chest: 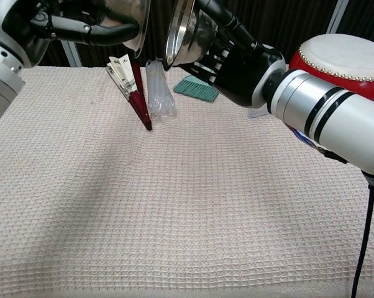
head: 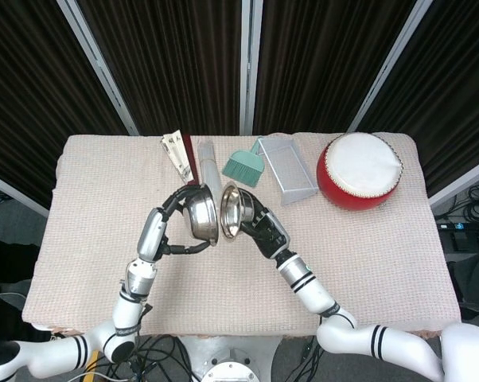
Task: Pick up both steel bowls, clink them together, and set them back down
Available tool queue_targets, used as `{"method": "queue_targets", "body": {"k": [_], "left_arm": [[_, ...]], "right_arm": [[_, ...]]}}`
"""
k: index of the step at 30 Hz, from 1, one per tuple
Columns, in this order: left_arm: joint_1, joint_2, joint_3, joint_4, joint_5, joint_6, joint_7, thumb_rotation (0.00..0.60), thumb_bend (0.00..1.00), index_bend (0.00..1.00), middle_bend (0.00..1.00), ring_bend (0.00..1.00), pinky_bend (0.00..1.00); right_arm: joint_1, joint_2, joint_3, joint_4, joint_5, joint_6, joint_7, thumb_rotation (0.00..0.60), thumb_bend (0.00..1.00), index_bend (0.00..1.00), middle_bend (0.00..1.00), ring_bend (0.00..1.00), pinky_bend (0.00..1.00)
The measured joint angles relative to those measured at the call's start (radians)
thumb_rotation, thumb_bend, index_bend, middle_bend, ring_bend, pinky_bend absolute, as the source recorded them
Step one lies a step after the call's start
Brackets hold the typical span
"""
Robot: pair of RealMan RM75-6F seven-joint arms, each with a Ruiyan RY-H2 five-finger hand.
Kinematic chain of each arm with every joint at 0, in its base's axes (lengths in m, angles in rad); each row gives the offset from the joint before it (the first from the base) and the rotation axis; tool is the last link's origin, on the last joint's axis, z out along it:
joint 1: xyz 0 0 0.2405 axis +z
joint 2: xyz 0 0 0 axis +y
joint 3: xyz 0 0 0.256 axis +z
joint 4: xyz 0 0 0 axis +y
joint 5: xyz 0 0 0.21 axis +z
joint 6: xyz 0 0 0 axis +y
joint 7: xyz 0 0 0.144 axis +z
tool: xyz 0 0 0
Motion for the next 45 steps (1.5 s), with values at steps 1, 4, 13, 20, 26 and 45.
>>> {"method": "queue_targets", "body": {"k": [1,4,13,20,26,45], "left_arm": [[0.001,-0.005,0.004,0.01,-0.002,0.0,-0.005,0.6,0.18,0.37,0.45,0.42,0.54],[0.006,-0.022,0.018,0.036,-0.013,-0.003,-0.024,0.6,0.17,0.37,0.44,0.41,0.53],[0.026,0.006,0.024,0.027,-0.013,0.023,-0.014,0.6,0.15,0.33,0.42,0.4,0.52],[-0.011,-0.017,0.01,0.047,0.015,0.02,0.041,0.6,0.16,0.34,0.41,0.39,0.52],[-0.063,-0.067,0.035,0.162,0.126,0.046,0.131,0.6,0.16,0.38,0.42,0.39,0.52],[-0.077,-0.066,0.033,0.193,0.081,0.077,0.072,0.6,0.17,0.38,0.42,0.39,0.52]], "right_arm": [[0.007,-0.001,0.001,0.0,-0.004,-0.001,0.009,0.6,0.14,0.48,0.42,0.34,0.43],[0.035,-0.006,0.002,0.002,-0.014,-0.015,0.039,0.6,0.14,0.48,0.42,0.34,0.43],[0.037,0.013,-0.027,0.018,-0.041,0.003,0.123,0.6,0.13,0.48,0.42,0.34,0.43],[0.048,0.019,-0.043,0.02,-0.044,0.002,0.147,0.6,0.13,0.48,0.43,0.33,0.43],[0.097,0.003,-0.049,0.039,-0.083,-0.029,0.288,0.6,0.15,0.49,0.43,0.33,0.43],[0.147,0.015,-0.108,0.076,-0.121,0.024,0.352,0.6,0.16,0.49,0.43,0.34,0.43]]}}
